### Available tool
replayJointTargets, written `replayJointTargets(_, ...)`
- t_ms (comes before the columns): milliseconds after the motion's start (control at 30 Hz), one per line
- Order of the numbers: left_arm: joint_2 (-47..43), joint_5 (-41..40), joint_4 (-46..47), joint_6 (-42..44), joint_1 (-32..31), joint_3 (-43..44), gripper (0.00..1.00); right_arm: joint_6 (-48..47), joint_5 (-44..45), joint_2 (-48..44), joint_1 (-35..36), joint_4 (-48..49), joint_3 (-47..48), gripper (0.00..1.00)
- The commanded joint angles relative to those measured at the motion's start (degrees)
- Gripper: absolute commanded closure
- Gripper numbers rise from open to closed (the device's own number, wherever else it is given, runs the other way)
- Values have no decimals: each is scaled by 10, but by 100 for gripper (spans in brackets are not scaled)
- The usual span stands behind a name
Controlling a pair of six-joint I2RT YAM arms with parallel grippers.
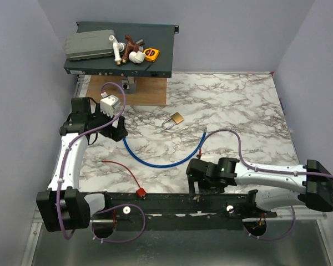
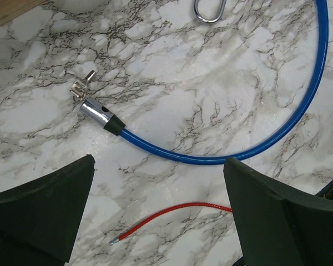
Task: Unlock with the key
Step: Pick up the key from the center of the board.
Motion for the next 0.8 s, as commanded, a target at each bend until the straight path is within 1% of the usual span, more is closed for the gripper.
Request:
replayJointTargets(0,-10,17,11,-2,-5,-12,2,26,61,51,36,0,39,10)
replayJointTargets(133,-9,16,11,1,-4,-13,2,28,43,40,36,41,8,18)
replayJointTargets(233,-8,11,9,7,-4,-12,2,36,23,53,36,62,-7,21)
replayJointTargets(333,-6,8,7,8,-5,-12,2,35,-1,68,36,92,-24,27)
replayJointTargets(367,-6,7,6,9,-5,-12,2,36,-6,72,36,97,-28,27)
replayJointTargets(533,-6,3,4,10,-5,-11,2,33,2,72,36,113,-38,27)
replayJointTargets(633,-8,0,0,11,-5,-7,2,25,12,85,36,123,-37,29)
replayJointTargets(767,-10,-5,-8,15,-5,-1,2,15,29,107,36,132,-32,36)
